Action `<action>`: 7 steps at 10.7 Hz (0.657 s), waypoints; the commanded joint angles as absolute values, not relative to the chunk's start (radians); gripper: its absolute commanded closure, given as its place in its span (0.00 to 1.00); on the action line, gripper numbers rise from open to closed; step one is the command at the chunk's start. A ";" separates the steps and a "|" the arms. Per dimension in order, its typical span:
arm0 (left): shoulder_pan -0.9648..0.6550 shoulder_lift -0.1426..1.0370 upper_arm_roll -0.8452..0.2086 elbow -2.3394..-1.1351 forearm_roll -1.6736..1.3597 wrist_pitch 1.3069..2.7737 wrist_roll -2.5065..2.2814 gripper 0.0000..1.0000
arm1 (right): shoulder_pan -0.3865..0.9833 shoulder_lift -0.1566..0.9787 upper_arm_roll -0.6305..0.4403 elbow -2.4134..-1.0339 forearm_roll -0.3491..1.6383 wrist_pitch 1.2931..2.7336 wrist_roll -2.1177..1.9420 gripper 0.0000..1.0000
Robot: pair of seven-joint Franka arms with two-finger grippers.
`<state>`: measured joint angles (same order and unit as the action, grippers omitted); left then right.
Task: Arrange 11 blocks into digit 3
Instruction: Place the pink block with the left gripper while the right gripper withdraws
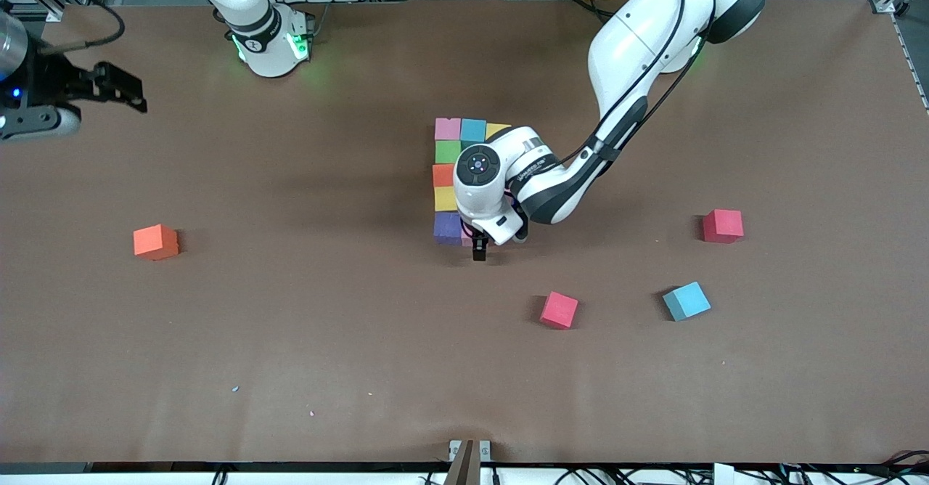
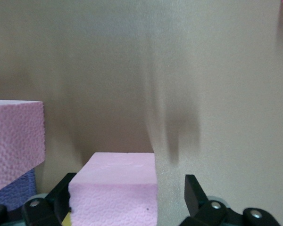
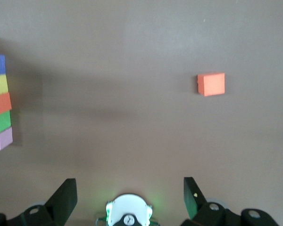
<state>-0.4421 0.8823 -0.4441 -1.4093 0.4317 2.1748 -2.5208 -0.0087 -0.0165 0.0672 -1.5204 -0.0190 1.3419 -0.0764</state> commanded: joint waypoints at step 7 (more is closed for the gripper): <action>-0.391 0.741 -0.466 -1.414 0.370 2.031 -2.446 0.00 | -0.026 -0.018 0.063 -1.471 -0.025 1.408 -0.023 0.00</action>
